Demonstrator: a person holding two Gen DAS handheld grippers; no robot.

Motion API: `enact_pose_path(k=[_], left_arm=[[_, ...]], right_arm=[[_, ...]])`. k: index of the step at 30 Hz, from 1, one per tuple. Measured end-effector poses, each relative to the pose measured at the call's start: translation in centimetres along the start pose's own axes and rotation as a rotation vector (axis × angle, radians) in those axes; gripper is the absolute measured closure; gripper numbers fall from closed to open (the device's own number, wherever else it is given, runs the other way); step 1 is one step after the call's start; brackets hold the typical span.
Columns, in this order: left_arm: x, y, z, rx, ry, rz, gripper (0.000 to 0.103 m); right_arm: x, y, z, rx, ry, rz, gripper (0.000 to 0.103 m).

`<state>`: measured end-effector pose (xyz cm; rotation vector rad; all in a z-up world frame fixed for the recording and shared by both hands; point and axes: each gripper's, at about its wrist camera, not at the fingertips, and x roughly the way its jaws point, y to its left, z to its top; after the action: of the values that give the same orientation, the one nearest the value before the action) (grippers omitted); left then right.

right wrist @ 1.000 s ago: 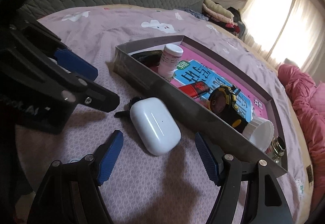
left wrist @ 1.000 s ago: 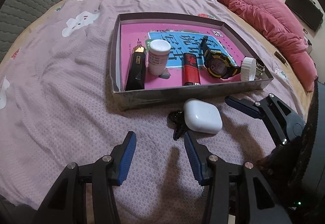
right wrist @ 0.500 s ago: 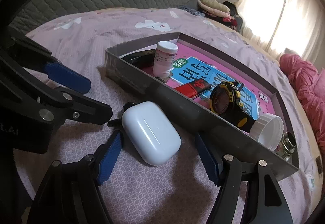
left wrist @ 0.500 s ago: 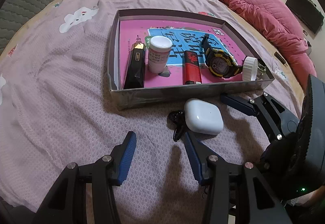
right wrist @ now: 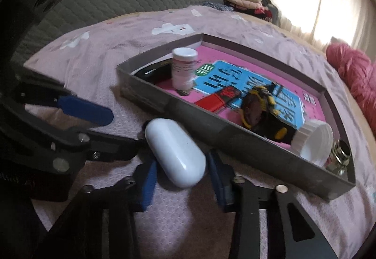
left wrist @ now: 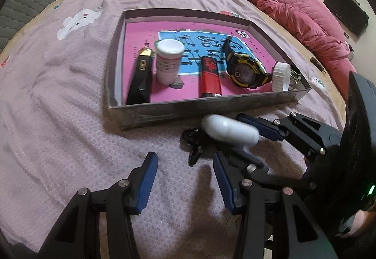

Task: Organize rigid objects
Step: 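Close the right gripper on the white earbuds case while the left gripper closes on the black clip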

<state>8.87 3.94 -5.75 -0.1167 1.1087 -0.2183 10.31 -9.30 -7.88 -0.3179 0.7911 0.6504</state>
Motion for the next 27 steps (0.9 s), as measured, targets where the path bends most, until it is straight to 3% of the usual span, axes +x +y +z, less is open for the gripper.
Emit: enact_pose_path(k=[14, 27], left_arm=[[2.0, -1.1, 0.8, 0.056, -0.013, 0.010, 0.055], [3.2, -1.5, 1.5, 0.076, -0.029, 0.008, 0.071]], right_arm=[[-1.2, -3.4, -0.7, 0.164, 0.027, 0.078, 0.068], [-1.0, -3.8, -0.7, 0.193, 0.042, 0.101, 0.068]])
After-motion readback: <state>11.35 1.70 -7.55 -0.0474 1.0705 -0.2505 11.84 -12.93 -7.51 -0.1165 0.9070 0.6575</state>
